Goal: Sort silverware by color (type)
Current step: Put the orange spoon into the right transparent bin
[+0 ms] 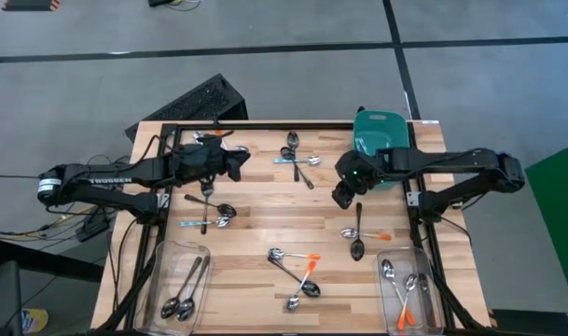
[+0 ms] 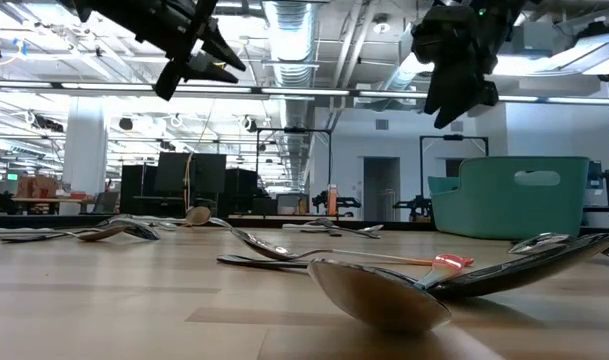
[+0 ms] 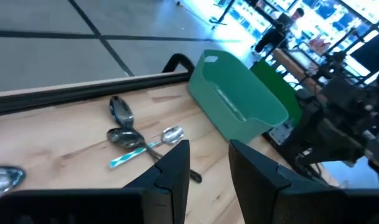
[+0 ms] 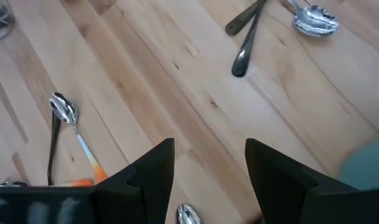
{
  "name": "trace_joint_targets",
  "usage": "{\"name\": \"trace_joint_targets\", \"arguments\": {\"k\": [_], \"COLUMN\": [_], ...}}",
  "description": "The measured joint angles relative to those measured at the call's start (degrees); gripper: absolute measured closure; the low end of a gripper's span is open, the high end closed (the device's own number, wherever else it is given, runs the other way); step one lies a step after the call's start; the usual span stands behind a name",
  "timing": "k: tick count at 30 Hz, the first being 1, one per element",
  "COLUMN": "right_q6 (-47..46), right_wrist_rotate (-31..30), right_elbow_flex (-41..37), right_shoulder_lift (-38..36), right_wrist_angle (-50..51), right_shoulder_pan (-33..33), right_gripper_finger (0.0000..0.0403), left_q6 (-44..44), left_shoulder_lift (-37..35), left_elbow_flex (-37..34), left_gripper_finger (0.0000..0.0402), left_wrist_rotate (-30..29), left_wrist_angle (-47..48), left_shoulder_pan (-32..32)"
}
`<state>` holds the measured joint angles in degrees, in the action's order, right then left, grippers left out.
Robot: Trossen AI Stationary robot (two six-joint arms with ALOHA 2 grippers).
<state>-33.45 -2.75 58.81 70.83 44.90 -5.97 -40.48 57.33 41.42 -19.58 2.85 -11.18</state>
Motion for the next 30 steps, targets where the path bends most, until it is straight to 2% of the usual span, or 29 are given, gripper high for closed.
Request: {"name": "trace_joint_targets", "arguments": {"k": [14, 20, 26, 30], "right_q6": [1.3, 5.3, 6.7, 6.8], "right_wrist_rotate": [-0.2, -0.2, 1.1, -0.6], "right_elbow_flex": [0.0, 0.0, -0.1, 0.0], "right_shoulder_lift": [0.0, 0.8, 3.1, 3.8], "right_wrist_angle": [1.8, 0.5, -1.7, -8.5], "right_shoulder_pan": [0.5, 0.4, 1.9, 5.7], "right_gripper_finger": [0.0184, 0.0184, 0.0184, 0.0193], "left_q6": [-1.4, -2.6, 3.6, 7.1], "left_shoulder_lift": [0.0, 0.0, 0.0, 0.0], "left_elbow_flex": [0.0, -0.1, -0.1, -0.1], "left_gripper_finger": [0.0303, 0.0303, 0.0303, 0.0303], "left_wrist_rotate": [0.3, 1.3, 7.1, 7.1], "left_wrist_angle": [0.2, 2.8, 3.3, 1.0], "left_shoulder_pan": [0.0, 0.4, 0.7, 0.7]}}
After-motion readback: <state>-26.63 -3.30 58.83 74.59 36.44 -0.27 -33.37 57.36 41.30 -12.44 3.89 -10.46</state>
